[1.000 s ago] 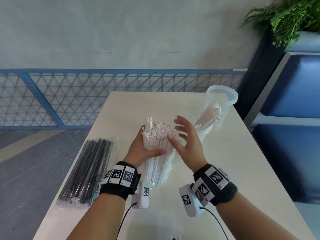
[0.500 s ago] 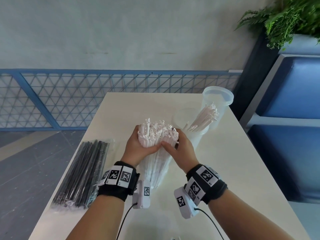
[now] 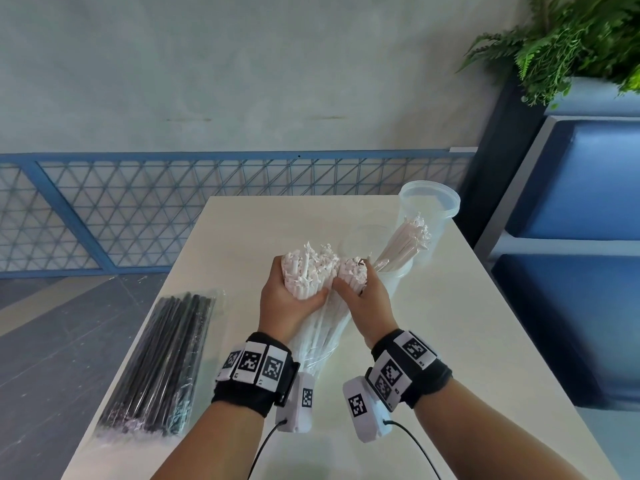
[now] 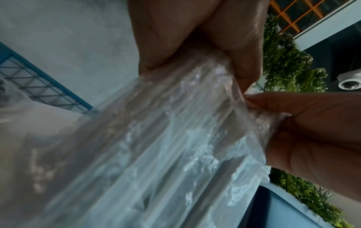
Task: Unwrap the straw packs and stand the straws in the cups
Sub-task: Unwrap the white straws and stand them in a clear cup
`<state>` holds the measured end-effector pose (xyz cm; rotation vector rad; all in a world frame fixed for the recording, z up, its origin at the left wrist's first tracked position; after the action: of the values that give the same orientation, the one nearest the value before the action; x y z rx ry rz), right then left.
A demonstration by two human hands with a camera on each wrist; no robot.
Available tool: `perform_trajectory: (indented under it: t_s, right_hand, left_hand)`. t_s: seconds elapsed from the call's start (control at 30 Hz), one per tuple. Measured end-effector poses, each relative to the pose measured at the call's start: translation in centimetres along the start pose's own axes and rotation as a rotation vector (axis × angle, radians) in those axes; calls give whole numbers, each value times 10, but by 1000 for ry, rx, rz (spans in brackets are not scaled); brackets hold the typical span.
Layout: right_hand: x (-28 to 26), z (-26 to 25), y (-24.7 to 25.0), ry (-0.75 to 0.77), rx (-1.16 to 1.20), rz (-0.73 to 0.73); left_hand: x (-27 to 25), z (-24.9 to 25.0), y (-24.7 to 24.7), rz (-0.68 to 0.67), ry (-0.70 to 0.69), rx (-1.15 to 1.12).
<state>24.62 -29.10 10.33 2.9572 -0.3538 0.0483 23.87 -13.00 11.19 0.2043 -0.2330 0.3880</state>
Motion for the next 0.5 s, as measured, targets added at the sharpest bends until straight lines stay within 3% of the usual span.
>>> perform_trajectory:
  t_s: [0.5]
  right_hand:
    - [15,-39,20,-16,197,103]
  left_hand:
    - [3,-2,-15,-33,10,21]
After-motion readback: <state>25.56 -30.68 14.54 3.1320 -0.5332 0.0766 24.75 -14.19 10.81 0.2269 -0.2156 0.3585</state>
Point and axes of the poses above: each hand's wrist, its own x-axis towards the middle knuckle, its own y-axis out of the back of the hand, z = x × y, the point moved 8 cm from there along x, towards the middle knuckle, and after that the axes turned 9 degrees about z, right-handed, at the moved point
